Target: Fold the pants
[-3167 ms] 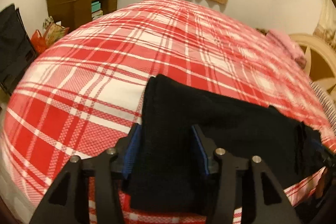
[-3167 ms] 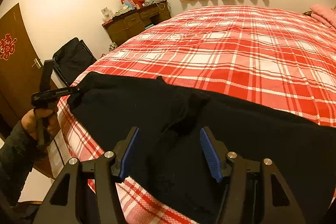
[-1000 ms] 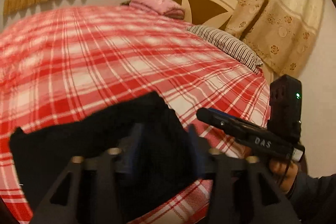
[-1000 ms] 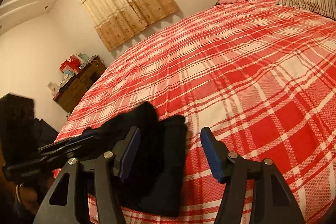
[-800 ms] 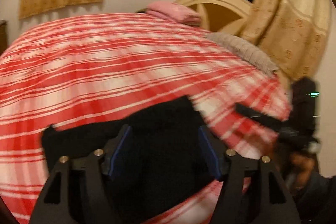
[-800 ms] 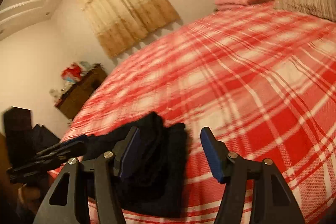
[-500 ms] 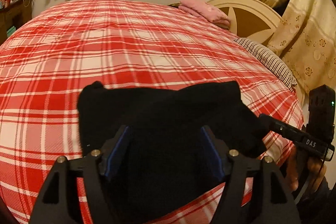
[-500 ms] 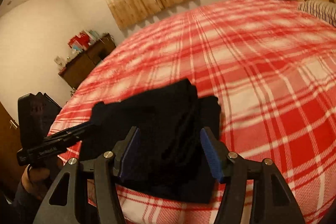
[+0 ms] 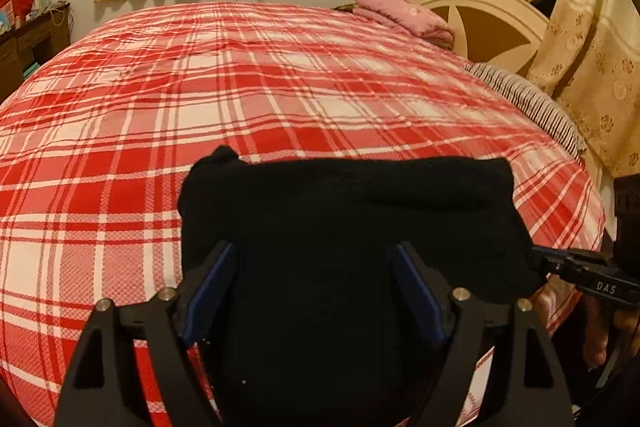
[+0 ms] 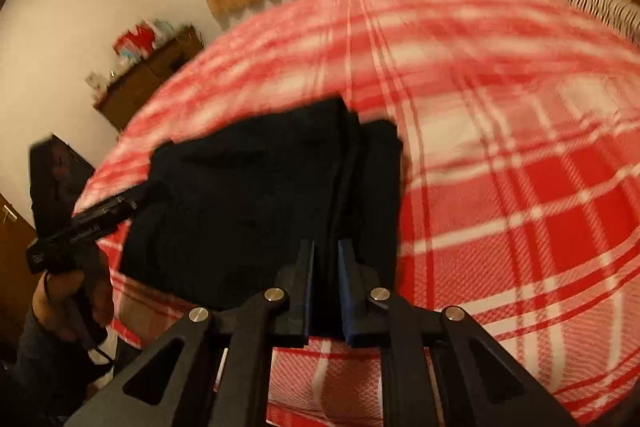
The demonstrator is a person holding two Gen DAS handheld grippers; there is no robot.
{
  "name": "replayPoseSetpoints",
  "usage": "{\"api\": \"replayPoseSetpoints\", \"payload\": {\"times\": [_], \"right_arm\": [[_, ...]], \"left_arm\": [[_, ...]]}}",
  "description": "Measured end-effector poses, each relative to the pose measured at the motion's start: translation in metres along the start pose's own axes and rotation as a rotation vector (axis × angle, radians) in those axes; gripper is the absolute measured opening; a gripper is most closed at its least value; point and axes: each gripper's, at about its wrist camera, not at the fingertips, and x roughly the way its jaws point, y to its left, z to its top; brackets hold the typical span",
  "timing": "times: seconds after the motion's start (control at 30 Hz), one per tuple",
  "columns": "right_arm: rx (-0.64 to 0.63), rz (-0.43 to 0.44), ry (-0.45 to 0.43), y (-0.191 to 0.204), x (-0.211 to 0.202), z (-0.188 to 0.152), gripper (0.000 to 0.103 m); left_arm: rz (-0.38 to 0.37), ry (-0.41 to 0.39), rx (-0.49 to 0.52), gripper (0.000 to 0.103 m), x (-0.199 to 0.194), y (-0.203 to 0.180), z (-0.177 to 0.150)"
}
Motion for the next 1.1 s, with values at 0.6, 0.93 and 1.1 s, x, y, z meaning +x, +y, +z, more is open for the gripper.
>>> {"api": "replayPoseSetpoints", "payload": {"times": [0.6, 0.93, 1.1], "right_arm": [[-0.141, 0.053, -0.088, 0.044, 0.022, 0.059, 0.053], [-0.109, 0.036, -0.053, 0.03, 0.032, 0.051, 0.054], [-0.157, 0.008, -0.069, 0.037, 0.011, 0.031, 0.054]], "left_arm": [[0.029, 0.023, 0.039, 0.089, 0.004, -0.004, 0.001], [0.027, 0.034, 0.044, 0.093, 0.006, -0.004, 0.0], [0.025, 0.036, 0.022, 0.093, 0.0, -0.003, 0.0]]}}
